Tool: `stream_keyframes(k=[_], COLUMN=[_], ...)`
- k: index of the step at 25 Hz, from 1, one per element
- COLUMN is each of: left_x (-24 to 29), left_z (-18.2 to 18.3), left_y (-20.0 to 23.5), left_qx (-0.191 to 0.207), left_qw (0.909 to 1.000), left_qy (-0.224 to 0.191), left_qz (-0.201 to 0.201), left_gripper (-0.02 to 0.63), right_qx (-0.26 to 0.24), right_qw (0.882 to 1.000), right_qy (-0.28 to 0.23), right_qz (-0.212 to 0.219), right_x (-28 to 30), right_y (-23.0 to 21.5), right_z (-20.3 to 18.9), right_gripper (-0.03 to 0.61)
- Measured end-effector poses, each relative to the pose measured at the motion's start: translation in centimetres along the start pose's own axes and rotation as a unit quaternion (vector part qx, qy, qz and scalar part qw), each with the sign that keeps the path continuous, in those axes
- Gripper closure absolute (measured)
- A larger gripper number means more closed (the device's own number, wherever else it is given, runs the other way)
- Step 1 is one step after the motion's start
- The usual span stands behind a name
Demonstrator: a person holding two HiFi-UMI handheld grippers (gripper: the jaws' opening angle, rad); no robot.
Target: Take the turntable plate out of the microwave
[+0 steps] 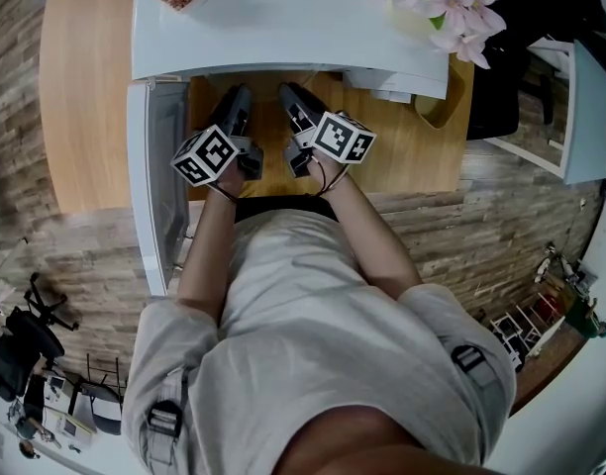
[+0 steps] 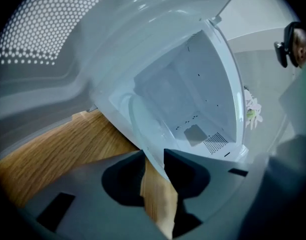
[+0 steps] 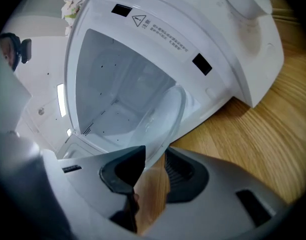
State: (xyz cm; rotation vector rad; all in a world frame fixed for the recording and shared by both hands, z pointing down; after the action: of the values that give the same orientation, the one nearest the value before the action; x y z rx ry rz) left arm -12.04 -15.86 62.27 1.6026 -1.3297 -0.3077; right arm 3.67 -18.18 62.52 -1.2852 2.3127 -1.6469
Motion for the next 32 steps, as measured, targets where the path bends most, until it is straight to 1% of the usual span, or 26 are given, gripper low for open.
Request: stream_keyframes(k=[3, 6, 10, 12, 14, 15, 18, 19, 21, 22, 28, 32], left_x=[-0.5, -0.7, -0.6, -0.5, -0.3, 0.0, 1.2, 1.5, 1.8, 1.8, 0.9, 0.0], left_z=[-0.5, -1.3, -1.5, -1.1, -0.7, -0.5, -0.3, -0.3, -0.4, -0.4, 0.0, -0.3], left_y=[0.1, 0.5, 0.5, 0.7, 0.8, 0.7, 0.6, 0.6, 0.6, 0.6, 0.0, -0.1], left_qx=[0.002, 0.000, -0.005, -0.009, -0.020, -0.025, -0.026, -0.028, -0.033, -0.033, -0.003, -0.007], left_qw=[1.0000, 0.9999, 0.9998, 0.9999, 0.9997, 0.9996, 0.9994, 0.9994, 0.9992, 0.9991, 0.9998, 0.9998], left_qy=[0.006, 0.017, 0.017, 0.010, -0.001, -0.006, -0.007, -0.005, -0.001, 0.001, 0.002, 0.004], left_qz=[0.003, 0.002, -0.011, -0.010, -0.011, -0.013, -0.020, -0.022, -0.025, -0.024, -0.021, -0.020], left_gripper=[0.485, 0.485, 0.482, 0.465, 0.442, 0.440, 0.434, 0.438, 0.474, 0.474, 0.472, 0.476], right_qx=[-0.009, -0.013, -0.014, -0.017, -0.009, -0.004, 0.005, 0.008, 0.013, 0.015, 0.015, 0.012], right_qw=[1.000, 1.000, 1.000, 1.000, 1.000, 1.000, 1.000, 1.000, 1.000, 1.000, 1.000, 1.000], right_qy=[0.004, 0.009, 0.008, 0.002, -0.009, -0.014, -0.026, -0.026, -0.024, -0.023, -0.026, -0.026], right_qz=[-0.006, -0.023, -0.006, -0.007, -0.010, -0.009, -0.007, -0.006, -0.004, -0.003, 0.009, 0.005], right_x=[-0.6, -1.1, -0.9, -0.8, -0.5, -0.2, 0.6, 0.8, 1.0, 1.0, 0.2, -0.5], right_y=[-0.2, -0.7, -1.0, -1.1, -1.4, -1.5, -1.6, -1.5, -1.3, -1.2, -0.6, -0.4], right_z=[-0.4, -0.8, -1.1, -0.8, -0.3, 0.0, 1.0, 1.1, 1.1, 1.0, 0.8, 0.2], right_gripper=[0.453, 0.456, 0.450, 0.429, 0.403, 0.396, 0.403, 0.420, 0.433, 0.436, 0.444, 0.445])
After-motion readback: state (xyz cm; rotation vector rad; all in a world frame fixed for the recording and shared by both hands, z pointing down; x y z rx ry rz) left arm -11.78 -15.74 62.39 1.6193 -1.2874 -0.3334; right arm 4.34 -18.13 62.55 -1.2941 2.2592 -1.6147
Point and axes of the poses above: the fingertips, and each gripper's own axes: x forward along the fingers, y to its left, z out of its top, the point moved 5 cm from there along -x, backward along the fingers, and after that the axes turned 1 degree about -y, right-handed, at the moved point
